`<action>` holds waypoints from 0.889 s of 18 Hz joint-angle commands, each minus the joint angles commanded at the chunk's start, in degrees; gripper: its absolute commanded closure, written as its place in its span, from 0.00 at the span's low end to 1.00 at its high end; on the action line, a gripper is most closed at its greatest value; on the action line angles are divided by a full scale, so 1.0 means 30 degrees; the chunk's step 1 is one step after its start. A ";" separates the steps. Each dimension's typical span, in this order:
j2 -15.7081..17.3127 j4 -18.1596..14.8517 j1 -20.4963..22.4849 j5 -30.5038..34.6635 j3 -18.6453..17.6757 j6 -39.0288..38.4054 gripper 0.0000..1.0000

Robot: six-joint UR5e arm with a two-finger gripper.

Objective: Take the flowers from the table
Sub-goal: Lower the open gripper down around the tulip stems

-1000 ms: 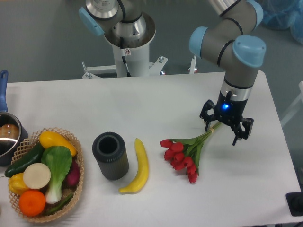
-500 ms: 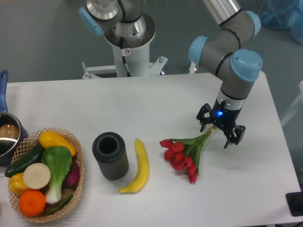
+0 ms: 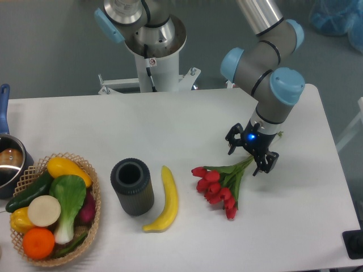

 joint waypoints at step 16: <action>-0.0645 0.0088 0.0207 -0.0647 -0.0382 0.0029 0.00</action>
